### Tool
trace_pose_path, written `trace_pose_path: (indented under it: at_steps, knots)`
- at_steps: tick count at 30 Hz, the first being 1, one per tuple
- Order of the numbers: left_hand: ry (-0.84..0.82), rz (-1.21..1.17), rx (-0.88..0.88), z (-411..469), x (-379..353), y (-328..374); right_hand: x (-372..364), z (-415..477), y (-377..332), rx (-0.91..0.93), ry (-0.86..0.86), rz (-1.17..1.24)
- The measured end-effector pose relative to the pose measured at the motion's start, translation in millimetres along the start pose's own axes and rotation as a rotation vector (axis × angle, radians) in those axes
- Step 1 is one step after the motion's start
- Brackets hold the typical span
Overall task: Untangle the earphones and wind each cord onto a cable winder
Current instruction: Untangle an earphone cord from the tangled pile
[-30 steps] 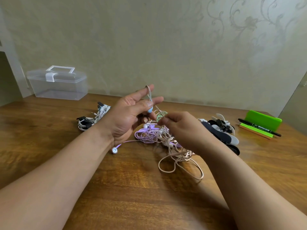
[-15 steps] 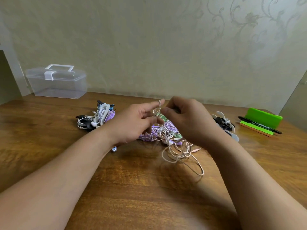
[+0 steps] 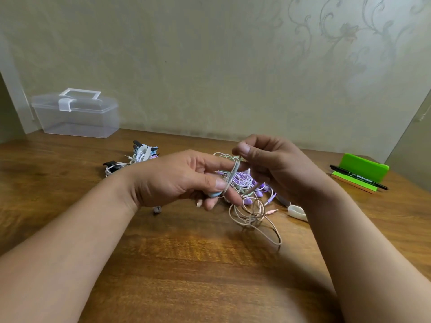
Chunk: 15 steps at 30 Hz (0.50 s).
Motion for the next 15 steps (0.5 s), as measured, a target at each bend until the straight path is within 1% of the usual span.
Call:
trace_pose_path:
  at_steps: [6,9,12,13,15]
  knots:
    - [-0.031,-0.040,0.005,-1,-4,-1,-4,2,6,-0.031,-0.036,0.070]
    - [-0.021,-0.147,-0.071,0,-3,6,-12,5,14,-0.060,-0.058,0.198]
    - [0.087,-0.302,-0.162,6,6,10,-22,9,18,-0.071,-0.033,0.272]
    - [0.146,-0.350,-0.178,8,11,8,-22,10,19,-0.062,-0.002,0.249]
    - [0.269,-0.387,-0.205,10,25,6,-19,11,19,-0.034,0.088,0.086]
Point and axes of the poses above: each hand's wrist, its own z-axis towards the middle knuckle, its own x-axis out of the back of the hand, y = z × x, the point moved 10 cm from there along z, towards the middle knuckle, and after that the axes turned 5 degrees about -x, right-handed, at the moved point
